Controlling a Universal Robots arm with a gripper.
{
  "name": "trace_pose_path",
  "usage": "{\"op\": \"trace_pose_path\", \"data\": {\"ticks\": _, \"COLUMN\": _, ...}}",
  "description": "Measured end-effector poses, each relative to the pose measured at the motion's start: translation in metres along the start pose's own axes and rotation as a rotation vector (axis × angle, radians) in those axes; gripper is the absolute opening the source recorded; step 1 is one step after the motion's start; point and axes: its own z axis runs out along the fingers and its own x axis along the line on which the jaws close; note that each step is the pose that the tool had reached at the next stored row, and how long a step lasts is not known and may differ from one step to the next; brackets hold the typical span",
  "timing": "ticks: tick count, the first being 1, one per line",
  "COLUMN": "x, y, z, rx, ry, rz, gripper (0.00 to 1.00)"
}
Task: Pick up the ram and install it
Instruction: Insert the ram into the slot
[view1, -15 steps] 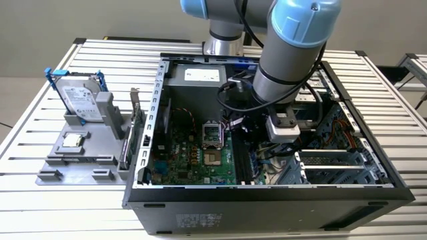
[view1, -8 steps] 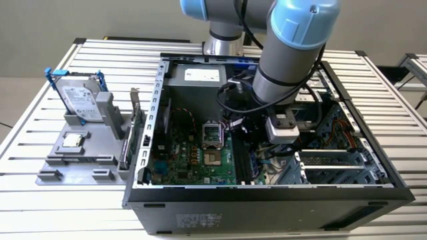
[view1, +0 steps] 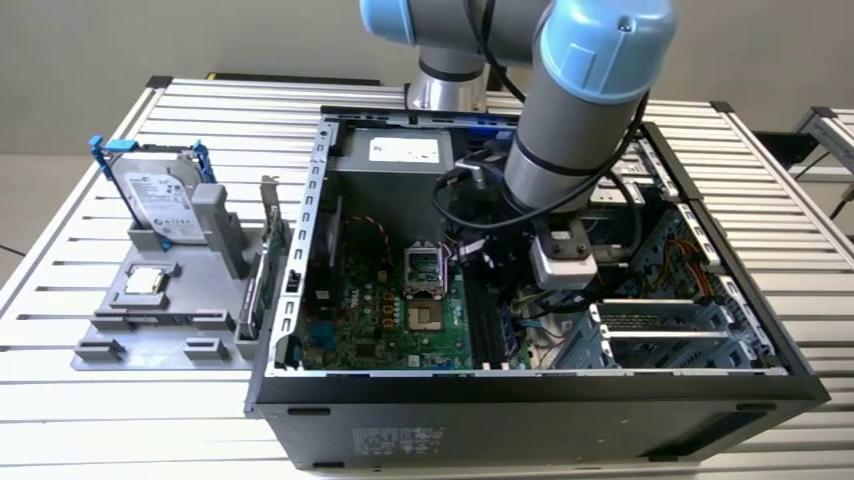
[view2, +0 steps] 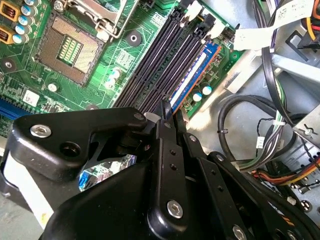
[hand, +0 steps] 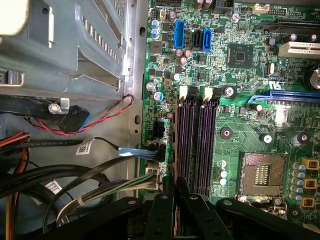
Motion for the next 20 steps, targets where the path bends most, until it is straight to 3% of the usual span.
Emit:
{"op": "trace_pose_path", "data": {"ticks": 7, "x": 0.0001, "y": 0.0, "z": 0.0042, "rx": -0.0003, "ry": -0.0002, "rz": 0.0, "gripper": 0.0}}
{"op": "trace_pose_path", "data": {"ticks": 20, "x": 0.0001, "y": -0.0014, "z": 0.0047, "rx": -0.0002, "ry": -0.0006, "rz": 0.0, "gripper": 0.0}}
